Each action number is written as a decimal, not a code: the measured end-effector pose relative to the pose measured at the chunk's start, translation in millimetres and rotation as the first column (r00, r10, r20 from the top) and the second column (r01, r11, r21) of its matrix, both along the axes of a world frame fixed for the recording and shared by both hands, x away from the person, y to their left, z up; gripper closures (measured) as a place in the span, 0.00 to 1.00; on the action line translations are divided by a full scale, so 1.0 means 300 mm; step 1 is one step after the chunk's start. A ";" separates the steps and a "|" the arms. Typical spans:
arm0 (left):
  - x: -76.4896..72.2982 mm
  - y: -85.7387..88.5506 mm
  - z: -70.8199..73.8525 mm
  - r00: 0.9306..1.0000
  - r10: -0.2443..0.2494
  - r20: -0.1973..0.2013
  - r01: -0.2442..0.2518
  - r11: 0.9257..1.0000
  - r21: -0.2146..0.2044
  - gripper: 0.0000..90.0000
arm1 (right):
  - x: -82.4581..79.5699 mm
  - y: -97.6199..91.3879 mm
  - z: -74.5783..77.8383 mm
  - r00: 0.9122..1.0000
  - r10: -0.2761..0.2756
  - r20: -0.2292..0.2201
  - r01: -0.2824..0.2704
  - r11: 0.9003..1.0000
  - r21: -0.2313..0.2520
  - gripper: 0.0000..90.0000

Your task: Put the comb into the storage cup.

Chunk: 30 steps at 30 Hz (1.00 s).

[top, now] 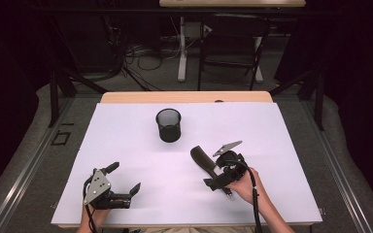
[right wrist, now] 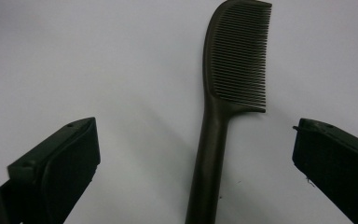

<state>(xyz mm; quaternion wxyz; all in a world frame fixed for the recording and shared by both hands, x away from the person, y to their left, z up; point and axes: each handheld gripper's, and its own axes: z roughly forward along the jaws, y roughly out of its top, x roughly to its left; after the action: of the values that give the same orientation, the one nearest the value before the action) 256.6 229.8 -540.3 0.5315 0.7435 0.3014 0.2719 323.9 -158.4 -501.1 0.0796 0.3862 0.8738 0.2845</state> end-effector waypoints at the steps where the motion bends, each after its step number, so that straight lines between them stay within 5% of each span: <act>1: 0.000 -0.001 0.001 1.000 -0.001 0.000 0.001 1.000 -0.002 0.00 | -0.001 0.004 0.000 1.000 -0.006 -0.003 0.006 1.000 0.008 0.00; 13: 0.000 -0.004 0.000 1.000 0.001 -0.007 -0.001 1.000 -0.008 0.00 | -0.002 0.057 -0.009 0.999 -0.006 -0.040 0.005 0.999 -0.041 0.10; 21: 0.000 0.001 0.002 1.000 -0.003 -0.008 0.003 1.000 -0.016 0.00 | 0.009 0.070 -0.027 0.997 -0.061 -0.045 0.055 0.990 -0.129 0.40; 30: 0.001 -0.006 0.002 1.000 -0.026 -0.014 0.025 0.999 -0.026 0.00 | 0.049 0.085 -0.038 0.991 -0.077 -0.112 0.061 0.988 -0.141 0.64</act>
<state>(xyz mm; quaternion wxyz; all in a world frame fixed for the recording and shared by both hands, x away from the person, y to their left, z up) 256.9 228.1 -539.7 0.5424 0.7422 0.2992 0.2559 338.7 -132.9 -512.5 0.0646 0.4258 0.8806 0.1976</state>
